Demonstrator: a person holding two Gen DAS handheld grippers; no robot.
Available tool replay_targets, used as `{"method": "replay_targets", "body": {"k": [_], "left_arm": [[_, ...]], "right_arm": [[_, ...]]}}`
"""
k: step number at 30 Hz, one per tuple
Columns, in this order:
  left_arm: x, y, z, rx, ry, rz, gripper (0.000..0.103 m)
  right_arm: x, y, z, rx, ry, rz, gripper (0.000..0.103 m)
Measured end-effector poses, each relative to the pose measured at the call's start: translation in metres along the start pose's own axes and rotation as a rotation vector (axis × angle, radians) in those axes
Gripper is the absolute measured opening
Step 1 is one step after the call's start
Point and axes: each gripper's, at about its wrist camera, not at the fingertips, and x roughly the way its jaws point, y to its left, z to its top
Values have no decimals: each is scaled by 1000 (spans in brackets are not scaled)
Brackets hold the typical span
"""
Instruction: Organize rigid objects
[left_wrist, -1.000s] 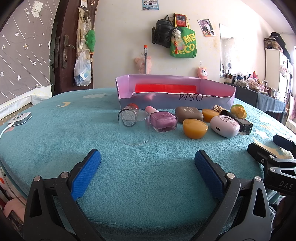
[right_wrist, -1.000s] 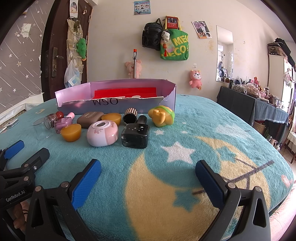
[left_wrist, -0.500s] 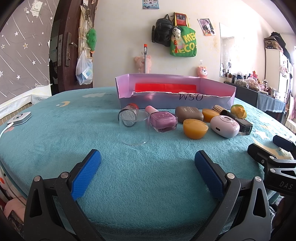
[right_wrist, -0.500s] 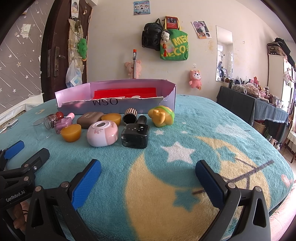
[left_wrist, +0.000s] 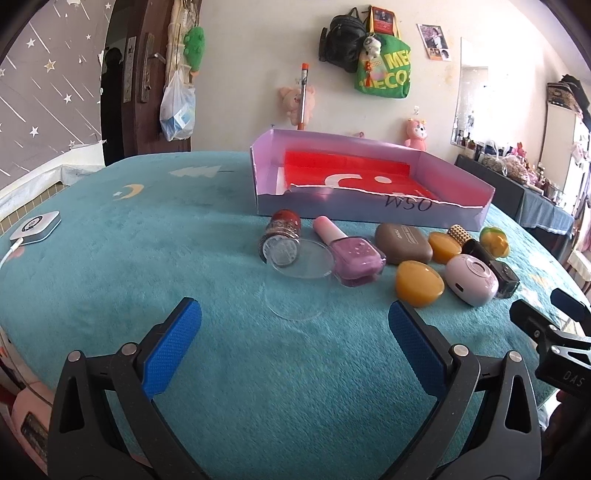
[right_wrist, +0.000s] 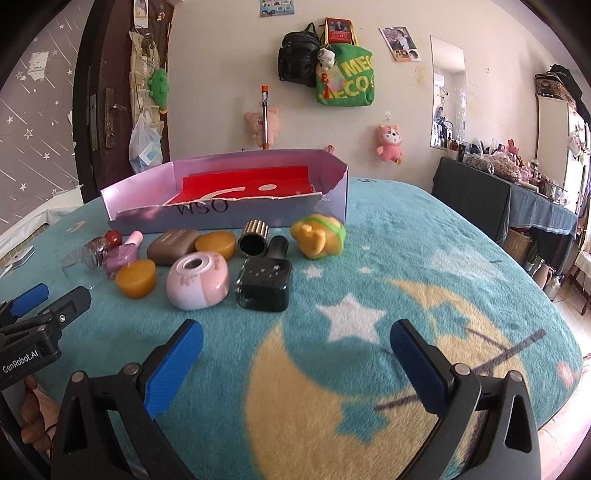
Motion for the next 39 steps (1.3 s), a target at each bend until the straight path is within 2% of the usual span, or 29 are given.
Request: {"method": "replay_targets", "body": {"k": [5,21,27,31,36,38,39], "left_arm": [[5,2,11,12,36,19,103],[33,-3,37,66,154,5,103],[40,-3,40,68,186,-15,98],[44,-3,41,72,210,-33,90],[49,-8,40,90,236,-74,72],[49,-8,41,90,236,-98,56],[48,-9,42,90,235,-105,52]], "right_arm": [[4,-3,11,16,22,-16,103],[30,-11,44,35,136,-36,103],[36,-9,49,16,164,-44,103],[42,-7,52,21,192,-21,100],[52,-6,49,23,235,7,91],[53,-6,49,31,238,44,81],[54,-6,48,38,244,72,77]]}}
